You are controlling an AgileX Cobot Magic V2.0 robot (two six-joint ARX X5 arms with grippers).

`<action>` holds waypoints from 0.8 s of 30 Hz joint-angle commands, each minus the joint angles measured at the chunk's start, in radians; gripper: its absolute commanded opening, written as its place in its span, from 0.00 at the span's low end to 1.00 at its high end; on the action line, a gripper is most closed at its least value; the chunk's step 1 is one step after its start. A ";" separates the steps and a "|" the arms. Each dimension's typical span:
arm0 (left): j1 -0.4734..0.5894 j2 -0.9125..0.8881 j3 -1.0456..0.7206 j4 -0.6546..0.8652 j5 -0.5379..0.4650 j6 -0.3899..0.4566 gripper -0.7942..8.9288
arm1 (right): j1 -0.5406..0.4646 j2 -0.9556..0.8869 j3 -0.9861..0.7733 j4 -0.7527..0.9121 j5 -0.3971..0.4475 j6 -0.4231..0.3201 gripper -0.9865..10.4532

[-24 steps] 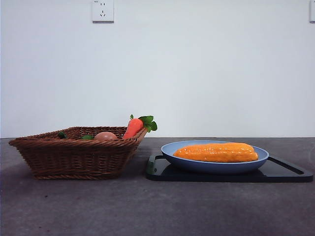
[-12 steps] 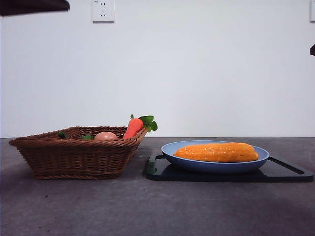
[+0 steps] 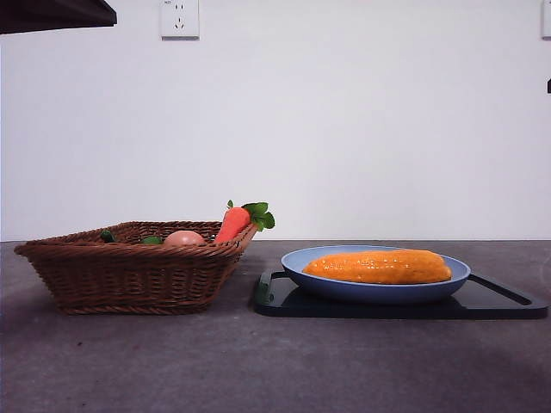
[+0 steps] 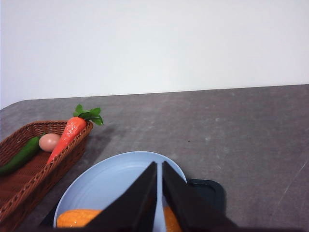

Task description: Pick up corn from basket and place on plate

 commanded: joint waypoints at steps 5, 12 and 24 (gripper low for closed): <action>-0.003 0.005 0.011 0.015 -0.003 -0.005 0.09 | 0.003 0.002 0.009 0.011 0.001 0.011 0.09; -0.003 -0.001 0.011 -0.003 -0.003 0.045 0.09 | 0.003 0.002 0.009 0.011 0.002 0.011 0.09; 0.361 -0.289 -0.013 -0.382 -0.050 0.176 0.09 | 0.003 0.002 0.009 0.011 0.001 0.011 0.09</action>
